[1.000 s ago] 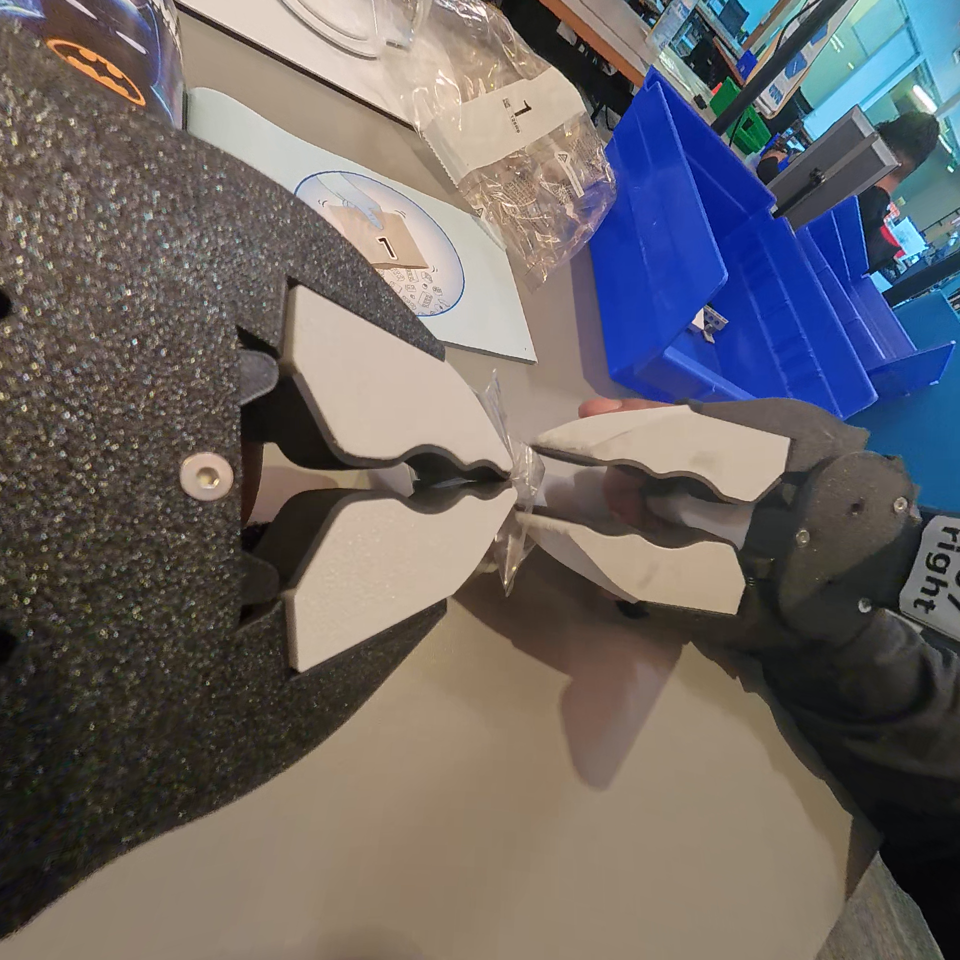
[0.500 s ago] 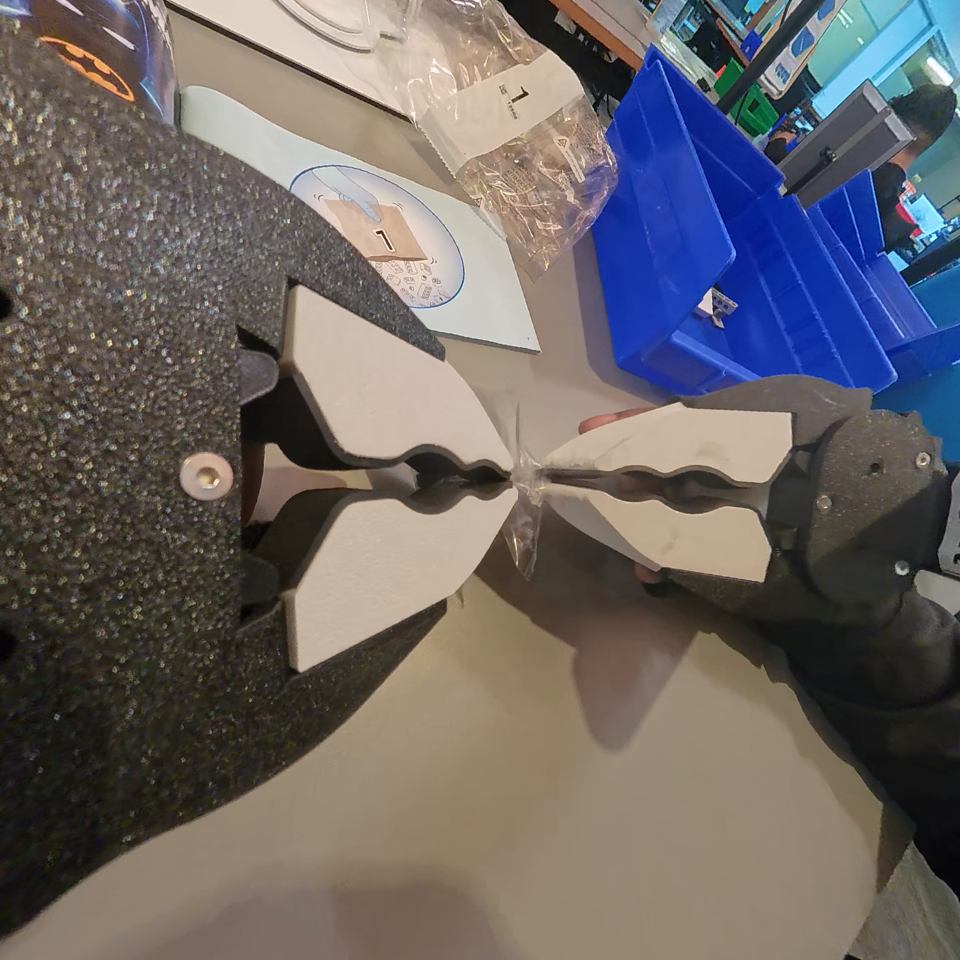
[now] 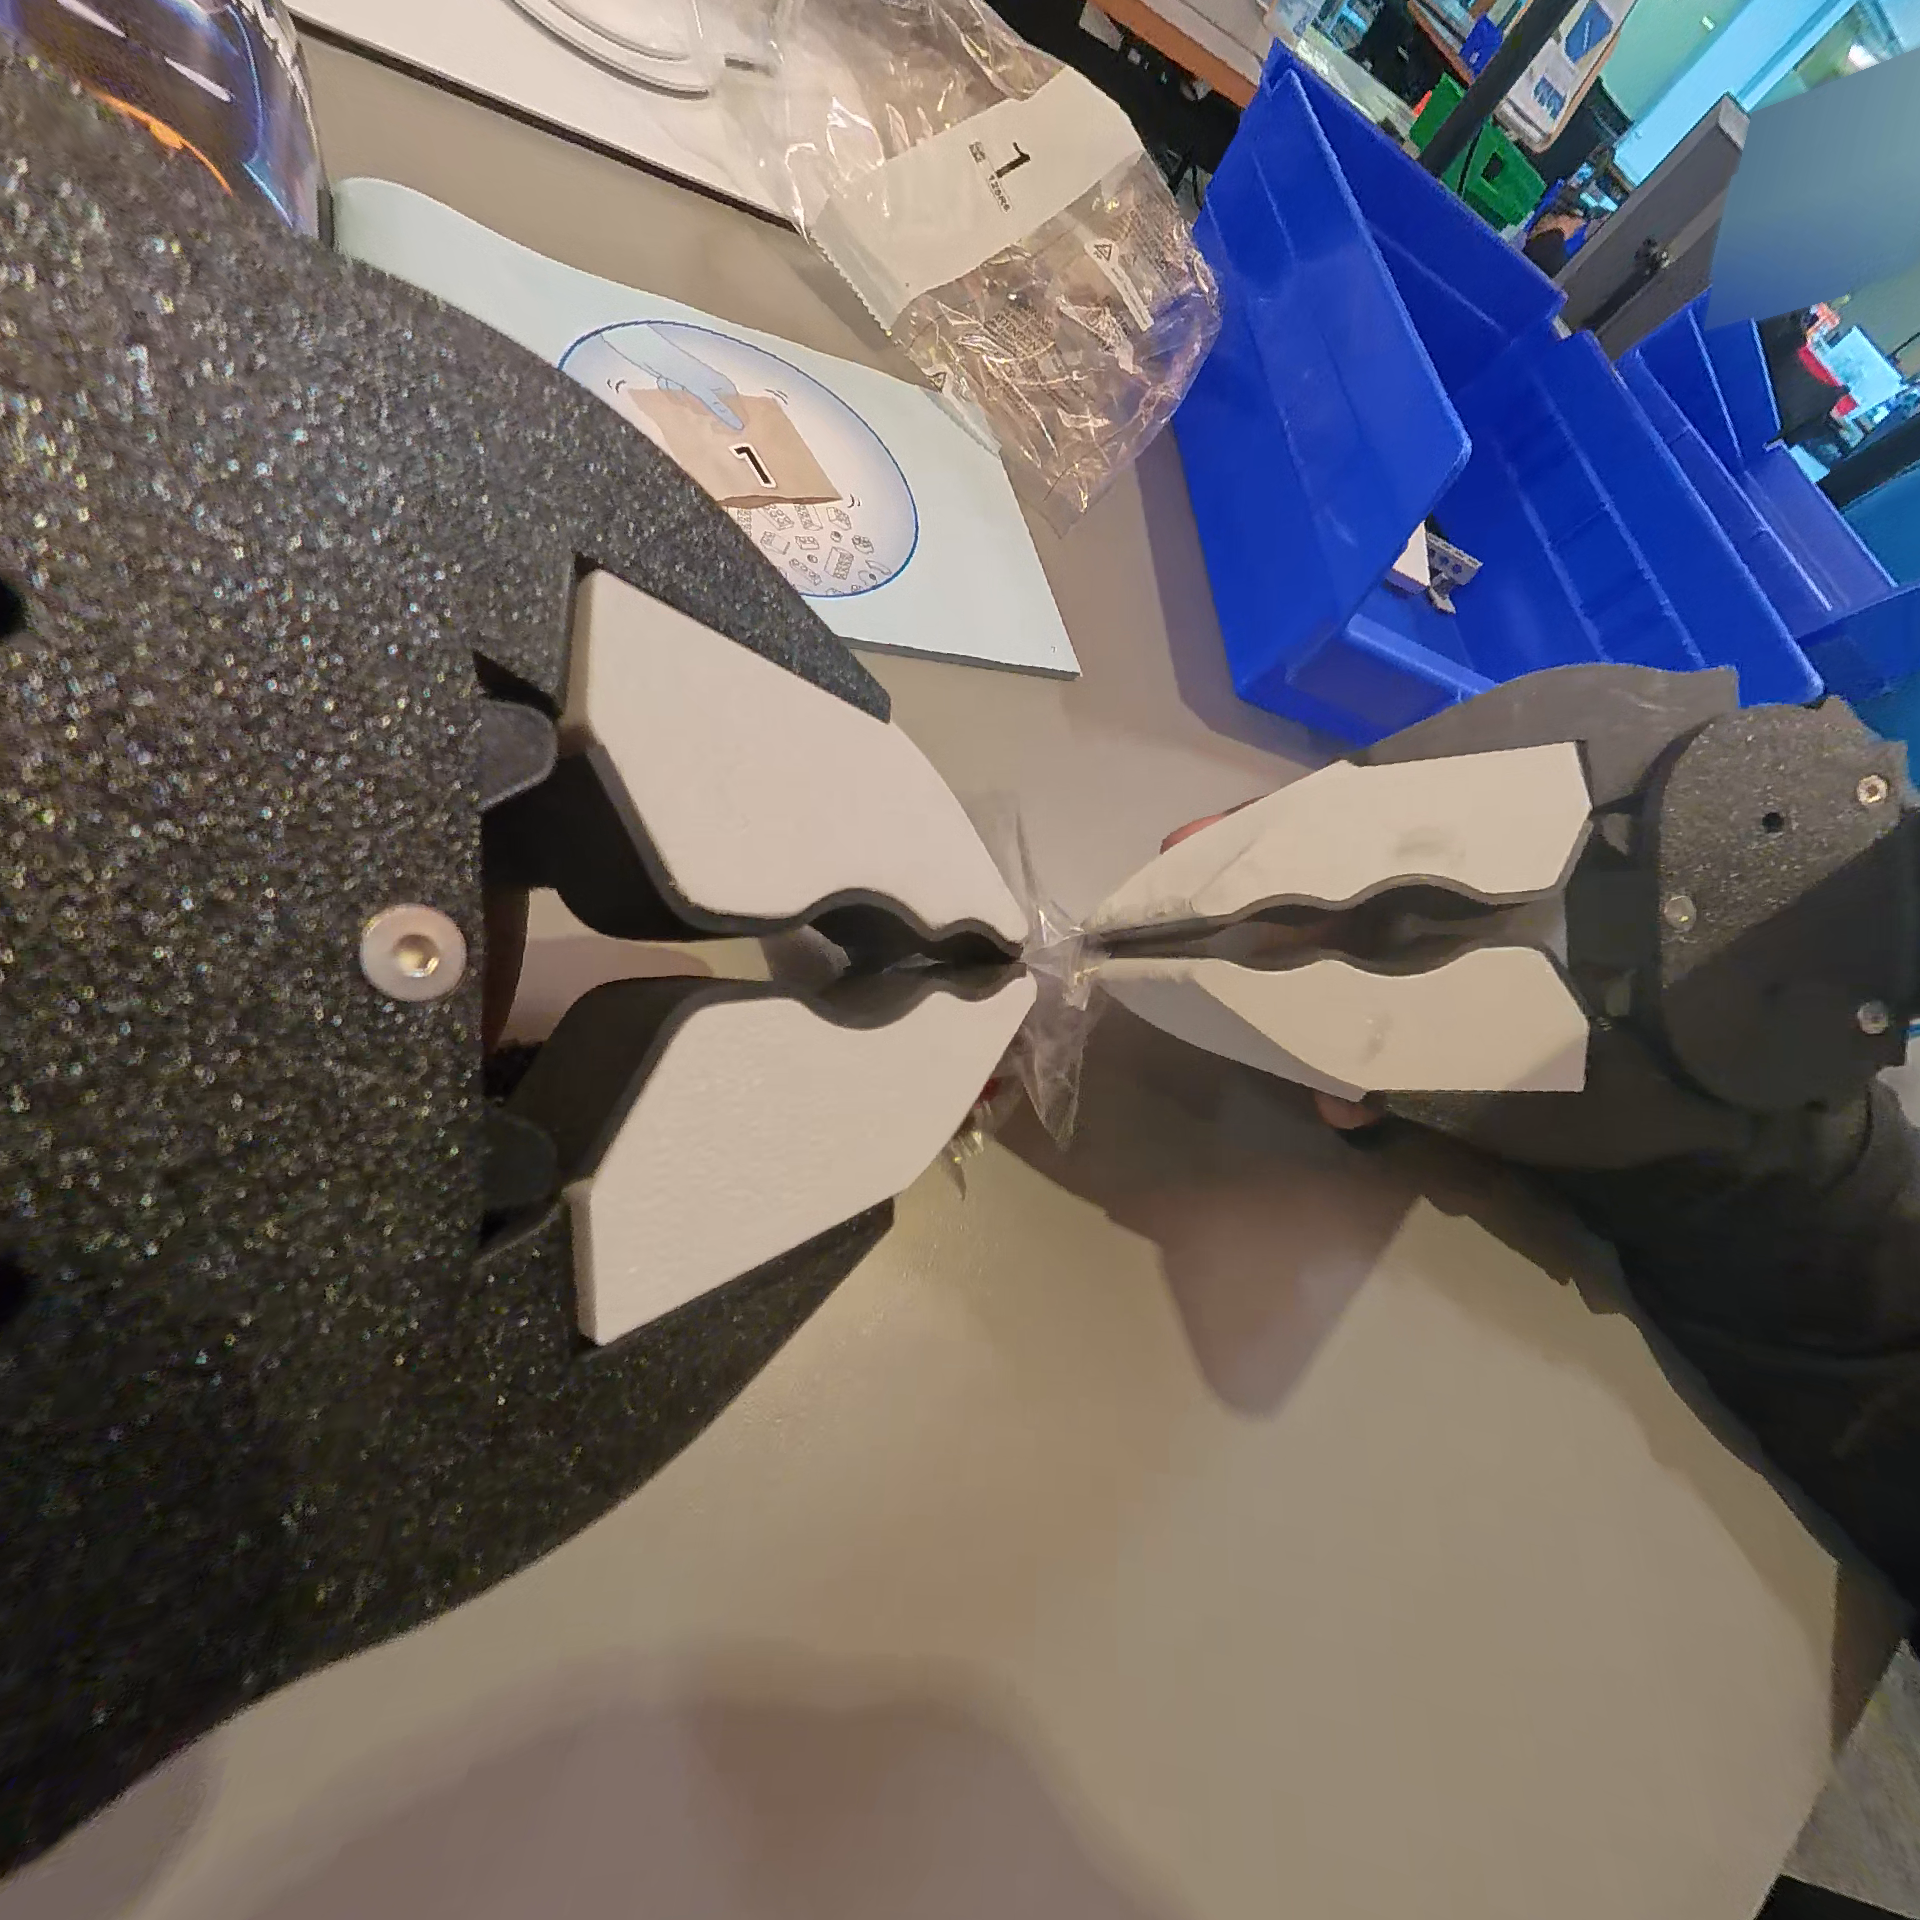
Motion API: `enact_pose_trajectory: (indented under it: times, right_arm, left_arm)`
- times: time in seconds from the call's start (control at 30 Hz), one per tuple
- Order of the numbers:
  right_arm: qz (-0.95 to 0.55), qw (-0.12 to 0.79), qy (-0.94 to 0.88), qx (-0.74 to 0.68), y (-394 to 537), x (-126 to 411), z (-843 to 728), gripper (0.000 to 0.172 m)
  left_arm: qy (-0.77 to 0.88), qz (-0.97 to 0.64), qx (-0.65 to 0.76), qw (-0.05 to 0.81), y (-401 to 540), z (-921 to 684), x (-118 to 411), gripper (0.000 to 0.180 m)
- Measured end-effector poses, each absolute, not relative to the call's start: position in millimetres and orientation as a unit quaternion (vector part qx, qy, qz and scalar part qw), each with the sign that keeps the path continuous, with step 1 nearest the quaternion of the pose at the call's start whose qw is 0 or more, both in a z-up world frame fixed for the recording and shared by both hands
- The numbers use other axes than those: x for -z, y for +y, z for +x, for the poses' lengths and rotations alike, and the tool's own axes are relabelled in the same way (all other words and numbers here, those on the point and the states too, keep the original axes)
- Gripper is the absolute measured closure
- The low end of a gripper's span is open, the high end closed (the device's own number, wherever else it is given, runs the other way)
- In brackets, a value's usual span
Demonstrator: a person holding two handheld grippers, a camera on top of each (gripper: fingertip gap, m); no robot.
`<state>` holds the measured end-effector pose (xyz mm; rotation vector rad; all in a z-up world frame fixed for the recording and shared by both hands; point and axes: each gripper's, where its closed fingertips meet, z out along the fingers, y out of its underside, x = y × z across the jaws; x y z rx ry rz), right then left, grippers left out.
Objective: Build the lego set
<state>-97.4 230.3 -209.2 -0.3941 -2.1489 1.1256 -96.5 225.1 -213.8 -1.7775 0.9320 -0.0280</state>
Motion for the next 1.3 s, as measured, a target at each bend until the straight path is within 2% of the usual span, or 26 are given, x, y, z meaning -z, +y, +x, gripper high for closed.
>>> enact_pose_trajectory:
  times: [0.6,0.97,1.2,1.3]
  right_arm:
    - [-0.149,0.288,-0.830,-0.454,242,209,-92,0.172]
    - [-0.153,0.301,-0.831,-0.441,242,212,-96,0.171]
    - [-0.160,0.305,-0.826,-0.446,244,210,-97,0.144]
    - [-0.174,0.295,-0.820,-0.458,247,207,-99,0.140]
  left_arm:
    - [0.402,-0.741,0.027,0.538,221,-100,213,0.180]
    - [0.393,-0.742,0.031,0.542,221,-102,211,0.180]
    - [0.387,-0.740,0.036,0.549,221,-103,208,0.180]
    - [0.392,-0.739,0.035,0.547,221,-102,209,0.180]
